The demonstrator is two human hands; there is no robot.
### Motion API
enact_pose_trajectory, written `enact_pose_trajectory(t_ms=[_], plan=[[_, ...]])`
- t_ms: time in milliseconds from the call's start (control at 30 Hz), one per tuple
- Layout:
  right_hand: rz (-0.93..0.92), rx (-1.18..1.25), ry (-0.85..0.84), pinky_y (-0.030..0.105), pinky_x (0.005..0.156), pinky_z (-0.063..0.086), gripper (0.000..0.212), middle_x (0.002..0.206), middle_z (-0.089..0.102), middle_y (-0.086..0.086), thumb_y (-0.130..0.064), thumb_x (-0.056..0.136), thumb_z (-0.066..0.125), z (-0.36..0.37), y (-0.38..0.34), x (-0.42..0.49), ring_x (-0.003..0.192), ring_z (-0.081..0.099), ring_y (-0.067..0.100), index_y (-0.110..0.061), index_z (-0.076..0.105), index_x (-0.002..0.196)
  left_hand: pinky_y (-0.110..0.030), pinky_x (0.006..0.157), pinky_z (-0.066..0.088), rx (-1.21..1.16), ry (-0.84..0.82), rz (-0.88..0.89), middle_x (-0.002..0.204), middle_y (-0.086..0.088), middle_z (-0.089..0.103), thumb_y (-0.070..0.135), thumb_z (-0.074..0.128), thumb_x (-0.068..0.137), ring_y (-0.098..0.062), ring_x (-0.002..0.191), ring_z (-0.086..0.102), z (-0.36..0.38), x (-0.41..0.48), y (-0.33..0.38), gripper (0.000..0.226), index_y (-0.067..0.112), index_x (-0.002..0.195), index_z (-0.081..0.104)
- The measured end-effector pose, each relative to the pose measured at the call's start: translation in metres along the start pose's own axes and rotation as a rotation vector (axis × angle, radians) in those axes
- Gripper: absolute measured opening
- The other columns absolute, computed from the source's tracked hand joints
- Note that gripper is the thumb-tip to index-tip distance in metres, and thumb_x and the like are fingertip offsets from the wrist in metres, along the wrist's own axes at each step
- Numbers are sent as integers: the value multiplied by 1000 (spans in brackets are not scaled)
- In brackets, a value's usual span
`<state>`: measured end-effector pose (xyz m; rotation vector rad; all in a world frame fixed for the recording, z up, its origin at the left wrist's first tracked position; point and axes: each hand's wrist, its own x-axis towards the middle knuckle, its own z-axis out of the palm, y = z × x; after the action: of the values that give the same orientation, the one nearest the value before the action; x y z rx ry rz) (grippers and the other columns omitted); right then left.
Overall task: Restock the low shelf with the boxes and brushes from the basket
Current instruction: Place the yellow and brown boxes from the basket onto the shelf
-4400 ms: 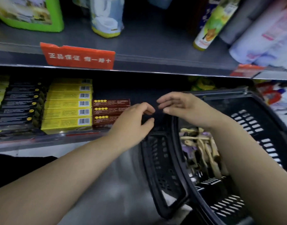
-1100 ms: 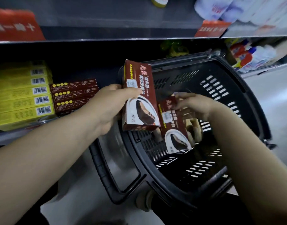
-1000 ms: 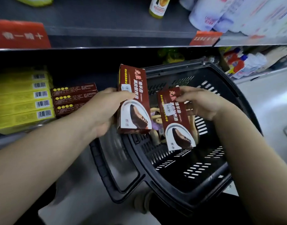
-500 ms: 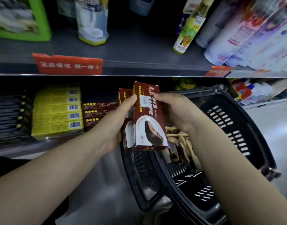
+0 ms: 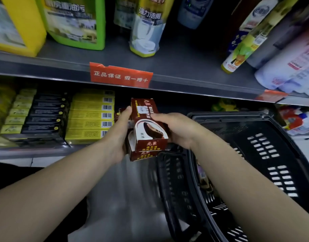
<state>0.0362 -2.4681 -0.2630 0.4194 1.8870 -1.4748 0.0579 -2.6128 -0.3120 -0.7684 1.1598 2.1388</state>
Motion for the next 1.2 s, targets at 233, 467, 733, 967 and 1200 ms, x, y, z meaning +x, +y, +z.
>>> enact_pose_trajectory(t_ms=[233,467,733,967,1200], plan=[[-5,-215,157,41,86,53,22,95,70,12,-27,94,53,12,-21,74,83,66,25,-8,64,98,-33,69,52,52,399,69,104,-10,66,25,40,98,-23,72,62,-35,32,1,31,7,115,58],[-174,-1326,370,40,100,40,42,138,45,13,-24,95,48,-1,-14,159,124,44,34,-18,42,136,-35,60,52,84,527,116,110,-12,66,28,49,94,-25,79,66,-49,46,4,39,7,127,46],[-132,-1345,219,53,115,13,60,157,16,4,-14,95,49,-8,11,230,142,14,35,-45,28,142,-28,52,49,73,476,149,74,-1,65,27,51,95,-18,60,63,-56,56,7,19,18,80,55],[-149,-1230,48,38,113,27,53,157,18,8,-20,101,37,-10,28,254,139,27,30,-32,19,149,-25,47,46,142,504,154,71,0,65,28,53,95,-16,56,62,-63,64,7,20,17,78,55],[-162,-1144,98,37,101,40,38,136,49,12,-8,94,39,8,-7,216,122,48,29,-13,53,129,-47,82,55,164,532,117,96,-10,70,29,53,95,-29,85,68,-53,66,9,18,12,94,59]])
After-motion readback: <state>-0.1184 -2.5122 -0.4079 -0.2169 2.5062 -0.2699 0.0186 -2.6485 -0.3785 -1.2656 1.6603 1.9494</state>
